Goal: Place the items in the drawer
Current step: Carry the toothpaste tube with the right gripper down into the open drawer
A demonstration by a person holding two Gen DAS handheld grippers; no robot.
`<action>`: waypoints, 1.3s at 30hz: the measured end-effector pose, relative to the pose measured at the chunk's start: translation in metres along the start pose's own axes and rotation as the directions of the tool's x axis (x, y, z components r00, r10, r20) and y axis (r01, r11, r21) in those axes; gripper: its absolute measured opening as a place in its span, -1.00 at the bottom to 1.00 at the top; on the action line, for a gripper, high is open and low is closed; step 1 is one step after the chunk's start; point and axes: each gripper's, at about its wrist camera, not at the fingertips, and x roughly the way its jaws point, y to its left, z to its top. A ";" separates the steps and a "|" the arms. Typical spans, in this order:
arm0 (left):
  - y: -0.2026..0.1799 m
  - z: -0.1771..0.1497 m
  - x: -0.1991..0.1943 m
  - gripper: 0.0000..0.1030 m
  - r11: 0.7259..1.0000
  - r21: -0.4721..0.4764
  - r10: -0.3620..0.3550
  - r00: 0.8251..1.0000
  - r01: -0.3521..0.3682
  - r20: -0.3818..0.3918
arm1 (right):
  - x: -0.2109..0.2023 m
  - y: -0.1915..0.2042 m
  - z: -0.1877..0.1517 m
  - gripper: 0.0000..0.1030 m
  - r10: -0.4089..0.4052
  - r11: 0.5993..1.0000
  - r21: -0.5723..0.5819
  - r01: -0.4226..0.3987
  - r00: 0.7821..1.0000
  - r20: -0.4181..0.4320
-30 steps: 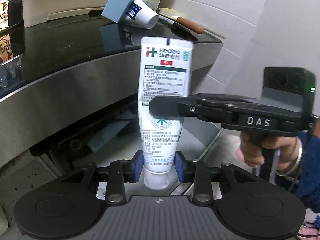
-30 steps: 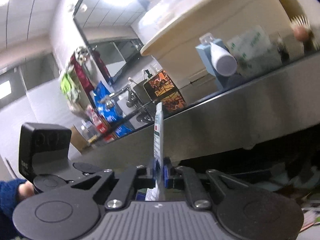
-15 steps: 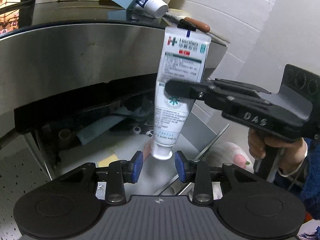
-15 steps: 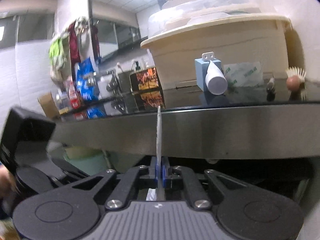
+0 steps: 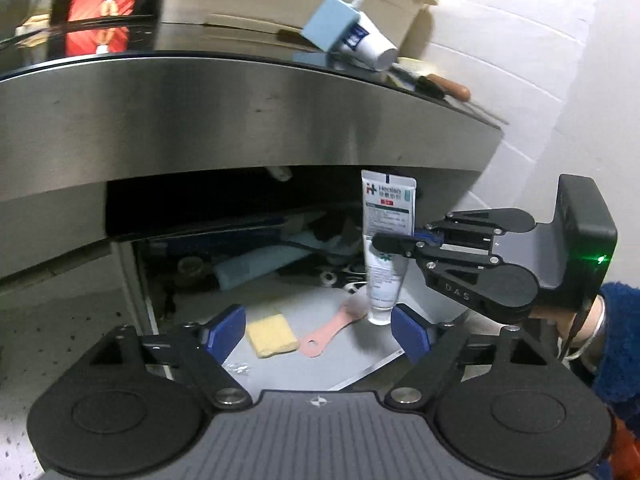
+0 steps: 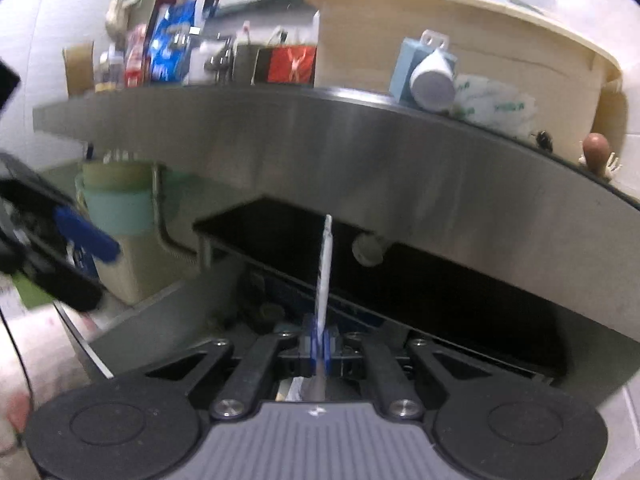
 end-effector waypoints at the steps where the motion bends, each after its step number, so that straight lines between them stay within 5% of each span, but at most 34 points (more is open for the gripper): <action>1: -0.001 -0.002 -0.001 0.57 1.000 0.010 0.026 1.000 -0.026 0.004 | 0.003 0.002 -0.001 -0.94 -0.005 1.000 -0.028 0.004 1.000 -0.009; 6: -0.012 -0.014 -0.005 0.63 0.975 0.060 0.214 0.976 -0.216 0.039 | 0.017 0.006 -0.005 -0.95 -0.029 0.985 -0.171 0.020 0.998 -0.050; 9: -0.017 -0.020 -0.005 0.98 0.940 0.059 0.335 0.942 -0.336 0.034 | 0.029 0.005 -0.007 -0.95 -0.047 0.967 -0.253 0.025 0.996 -0.082; 16: -0.028 -0.041 -0.022 0.97 0.907 0.102 0.389 0.904 -0.409 0.175 | 0.055 0.011 -0.004 -0.95 -0.076 0.915 -0.403 0.012 0.987 -0.143; 21: -0.028 -0.052 -0.031 0.97 0.910 0.112 0.373 0.907 -0.399 0.197 | 0.073 0.015 -0.007 -0.95 -0.080 0.888 -0.460 -0.014 0.979 -0.185; 26: -0.019 -0.063 -0.028 0.93 0.934 0.039 0.347 0.927 -0.355 0.141 | 0.093 0.024 -0.007 -0.95 -0.088 0.859 -0.510 -0.043 0.969 -0.230; 31: -0.015 -0.076 -0.031 0.90 0.916 0.006 0.398 0.909 -0.402 0.127 | 0.114 0.037 -0.007 -0.95 -0.086 0.834 -0.545 -0.079 0.959 -0.271; 39: -0.003 -0.085 -0.038 0.90 0.920 -0.076 0.391 0.916 -0.385 0.093 | 0.149 0.055 -0.011 -0.95 -0.113 0.781 -0.610 -0.131 0.932 -0.345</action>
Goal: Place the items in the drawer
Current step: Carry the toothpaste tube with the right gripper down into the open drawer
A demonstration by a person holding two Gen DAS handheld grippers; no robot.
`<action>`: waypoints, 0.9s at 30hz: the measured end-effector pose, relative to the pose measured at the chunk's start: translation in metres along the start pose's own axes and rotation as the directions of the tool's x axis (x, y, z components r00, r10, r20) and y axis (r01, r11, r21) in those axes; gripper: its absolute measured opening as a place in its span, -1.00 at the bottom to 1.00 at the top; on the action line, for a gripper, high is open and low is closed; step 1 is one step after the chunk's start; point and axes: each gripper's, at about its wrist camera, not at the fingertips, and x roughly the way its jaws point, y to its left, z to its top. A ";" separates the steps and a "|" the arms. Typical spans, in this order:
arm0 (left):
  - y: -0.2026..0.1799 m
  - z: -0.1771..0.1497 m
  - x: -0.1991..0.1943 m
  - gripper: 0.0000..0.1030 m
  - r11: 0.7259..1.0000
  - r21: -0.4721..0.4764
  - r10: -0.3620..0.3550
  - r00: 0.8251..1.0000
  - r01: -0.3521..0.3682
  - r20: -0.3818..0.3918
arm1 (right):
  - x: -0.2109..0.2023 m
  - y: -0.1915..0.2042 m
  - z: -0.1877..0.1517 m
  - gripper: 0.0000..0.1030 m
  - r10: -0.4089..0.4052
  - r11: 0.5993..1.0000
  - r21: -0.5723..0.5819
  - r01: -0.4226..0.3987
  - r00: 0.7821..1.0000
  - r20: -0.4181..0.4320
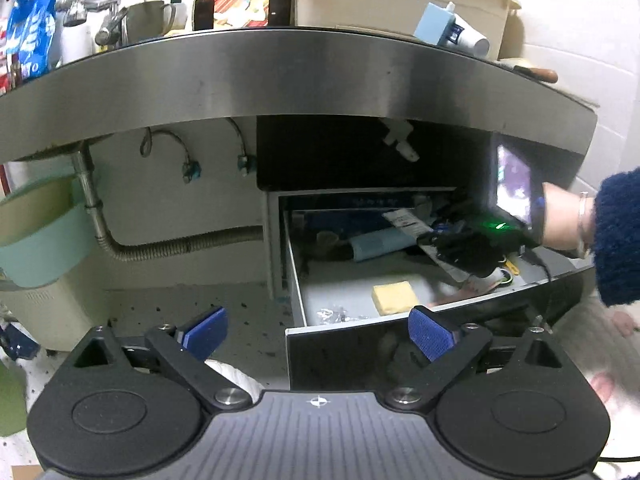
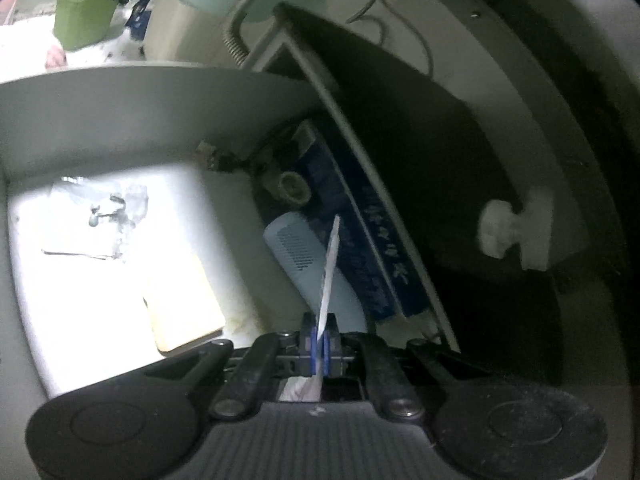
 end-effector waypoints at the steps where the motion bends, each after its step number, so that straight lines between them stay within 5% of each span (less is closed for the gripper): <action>1: 0.001 0.000 -0.001 0.90 1.000 -0.003 0.001 1.000 -0.001 0.003 | 0.003 0.002 0.002 -0.95 0.002 1.000 -0.019 -0.002 1.000 -0.012; 14: 0.008 0.001 -0.003 0.90 0.999 -0.031 -0.010 1.000 0.011 0.005 | 0.028 0.025 0.019 -0.95 0.033 0.982 -0.179 -0.051 0.994 -0.104; 27: 0.008 0.002 -0.002 0.90 0.999 -0.033 -0.012 1.000 0.012 -0.002 | 0.032 0.031 0.024 -0.93 0.042 0.972 -0.221 -0.076 0.987 -0.154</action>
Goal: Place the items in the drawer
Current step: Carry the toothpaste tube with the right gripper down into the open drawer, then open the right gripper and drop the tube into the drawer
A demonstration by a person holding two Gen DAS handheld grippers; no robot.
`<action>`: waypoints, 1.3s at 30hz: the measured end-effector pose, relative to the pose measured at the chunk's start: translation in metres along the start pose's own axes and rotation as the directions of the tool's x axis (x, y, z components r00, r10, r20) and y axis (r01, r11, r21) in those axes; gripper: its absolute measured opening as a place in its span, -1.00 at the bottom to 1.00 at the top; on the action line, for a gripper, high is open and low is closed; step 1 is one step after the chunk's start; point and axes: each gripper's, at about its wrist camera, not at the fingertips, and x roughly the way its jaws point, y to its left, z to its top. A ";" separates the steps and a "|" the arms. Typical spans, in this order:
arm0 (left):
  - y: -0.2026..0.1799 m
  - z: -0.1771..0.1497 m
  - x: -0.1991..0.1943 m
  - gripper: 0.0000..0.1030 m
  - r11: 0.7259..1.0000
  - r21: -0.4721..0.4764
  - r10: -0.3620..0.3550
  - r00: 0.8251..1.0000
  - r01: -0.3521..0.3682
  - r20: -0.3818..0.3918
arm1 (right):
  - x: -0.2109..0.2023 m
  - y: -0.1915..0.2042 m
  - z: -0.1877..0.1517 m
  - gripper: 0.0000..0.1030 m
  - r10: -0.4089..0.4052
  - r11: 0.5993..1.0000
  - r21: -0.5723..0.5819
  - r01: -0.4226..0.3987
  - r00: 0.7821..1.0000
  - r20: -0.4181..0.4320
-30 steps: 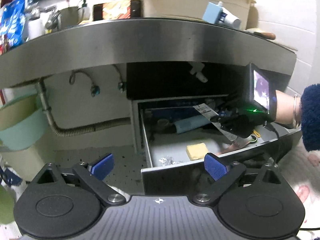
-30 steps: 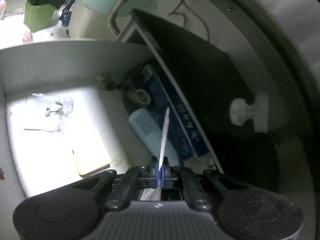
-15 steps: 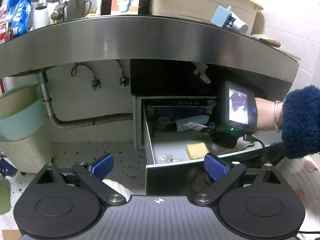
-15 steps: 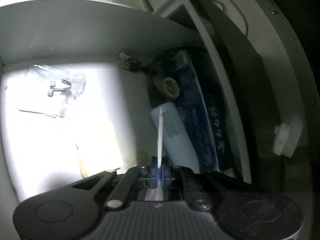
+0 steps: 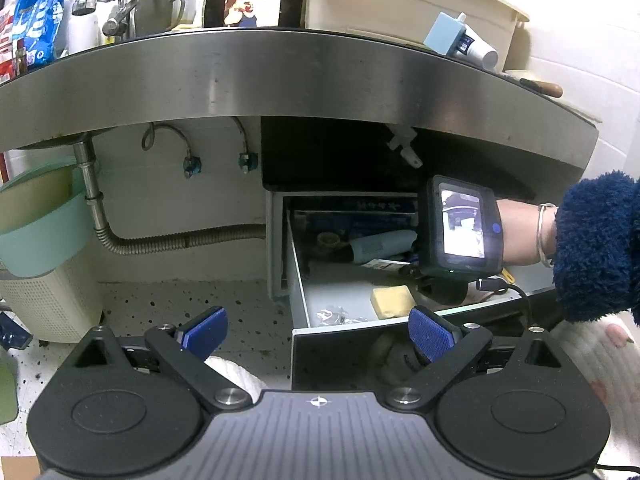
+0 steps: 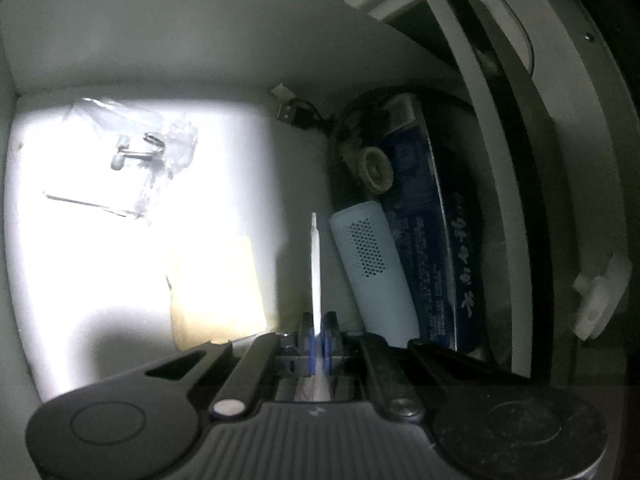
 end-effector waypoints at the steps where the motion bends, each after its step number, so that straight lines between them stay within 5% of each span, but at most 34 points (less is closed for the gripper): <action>1: 0.000 0.000 0.000 0.90 1.000 0.002 0.001 1.000 -0.001 -0.002 | 0.000 0.000 0.000 -0.92 0.001 1.000 0.001 -0.001 1.000 -0.003; 26: 0.003 -0.001 0.002 0.90 1.000 -0.022 -0.020 1.000 0.020 -0.009 | -0.019 -0.014 -0.002 -0.84 0.083 0.996 0.029 -0.084 0.996 0.035; 32: 0.006 0.001 0.005 0.90 0.996 -0.072 -0.054 0.998 0.052 -0.022 | -0.042 -0.021 -0.007 -0.61 0.058 0.993 0.096 -0.067 0.994 0.092; 36: 0.006 0.002 0.006 0.90 0.997 -0.079 -0.018 1.000 0.016 -0.019 | -0.069 -0.029 -0.014 -0.15 0.021 0.975 0.216 -0.061 0.984 0.179; 39: 0.005 0.002 0.008 0.90 0.997 -0.080 -0.011 0.999 0.008 -0.036 | -0.089 -0.032 -0.022 -0.03 -0.005 0.945 0.318 -0.071 0.973 0.233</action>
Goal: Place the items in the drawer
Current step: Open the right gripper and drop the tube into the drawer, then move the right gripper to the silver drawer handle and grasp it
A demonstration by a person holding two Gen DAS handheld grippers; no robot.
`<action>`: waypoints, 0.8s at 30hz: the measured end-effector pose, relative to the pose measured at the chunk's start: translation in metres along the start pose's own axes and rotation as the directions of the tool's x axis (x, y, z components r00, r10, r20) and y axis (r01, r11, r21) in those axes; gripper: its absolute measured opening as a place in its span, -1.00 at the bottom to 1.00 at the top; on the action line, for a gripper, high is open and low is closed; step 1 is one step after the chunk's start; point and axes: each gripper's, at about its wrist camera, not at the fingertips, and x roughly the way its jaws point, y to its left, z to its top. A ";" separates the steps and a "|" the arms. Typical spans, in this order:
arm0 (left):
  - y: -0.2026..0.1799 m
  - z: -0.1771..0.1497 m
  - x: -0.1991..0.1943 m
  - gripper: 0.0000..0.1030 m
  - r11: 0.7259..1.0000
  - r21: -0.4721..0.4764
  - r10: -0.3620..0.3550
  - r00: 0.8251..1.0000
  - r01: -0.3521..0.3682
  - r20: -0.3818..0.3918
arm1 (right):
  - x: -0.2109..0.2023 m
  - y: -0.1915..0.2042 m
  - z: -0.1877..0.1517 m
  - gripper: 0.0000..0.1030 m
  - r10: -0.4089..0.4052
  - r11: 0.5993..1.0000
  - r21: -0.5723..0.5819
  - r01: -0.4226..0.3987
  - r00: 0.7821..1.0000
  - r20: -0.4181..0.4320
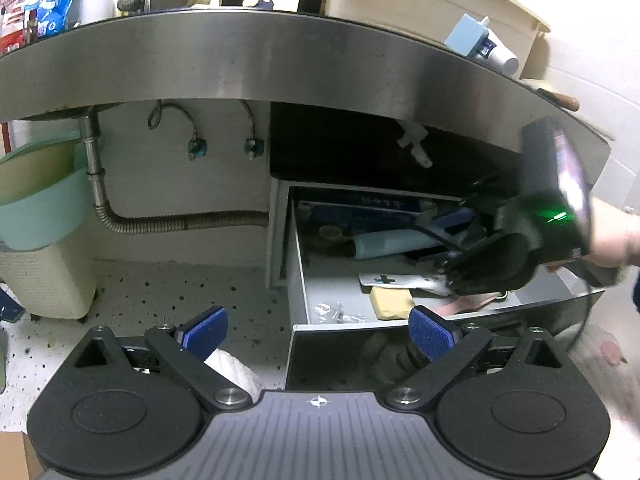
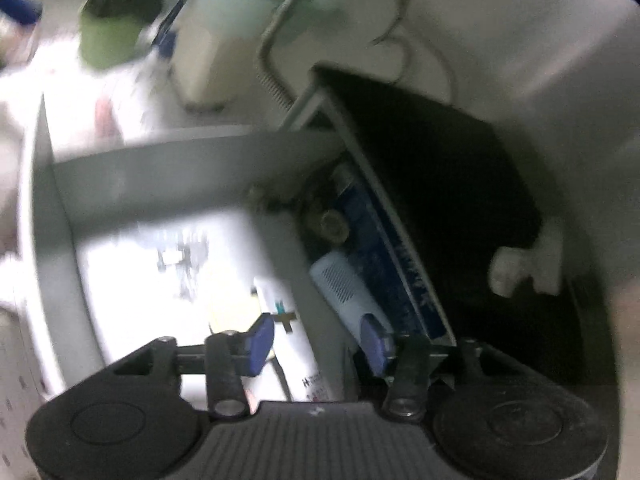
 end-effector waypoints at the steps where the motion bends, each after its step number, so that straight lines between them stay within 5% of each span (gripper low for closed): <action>1: 0.000 0.000 0.000 0.90 1.000 0.000 0.001 1.000 -0.001 -0.005 | -0.007 -0.002 -0.001 0.00 -0.003 0.999 0.036 0.003 1.000 0.018; 10: -0.007 -0.003 0.003 0.98 0.998 0.037 -0.057 0.997 0.059 -0.048 | -0.075 0.004 -0.021 0.66 -0.146 0.943 0.318 0.092 0.978 0.148; 16: -0.020 -0.009 0.003 0.98 0.989 0.142 0.041 0.999 -0.041 -0.003 | -0.079 0.008 -0.042 0.70 -0.184 0.870 0.486 0.086 0.970 0.158; 24: -0.018 -0.011 -0.001 0.98 0.986 0.137 0.090 0.994 -0.097 0.056 | -0.095 0.029 -0.070 0.83 -0.253 0.767 0.631 0.115 0.958 0.133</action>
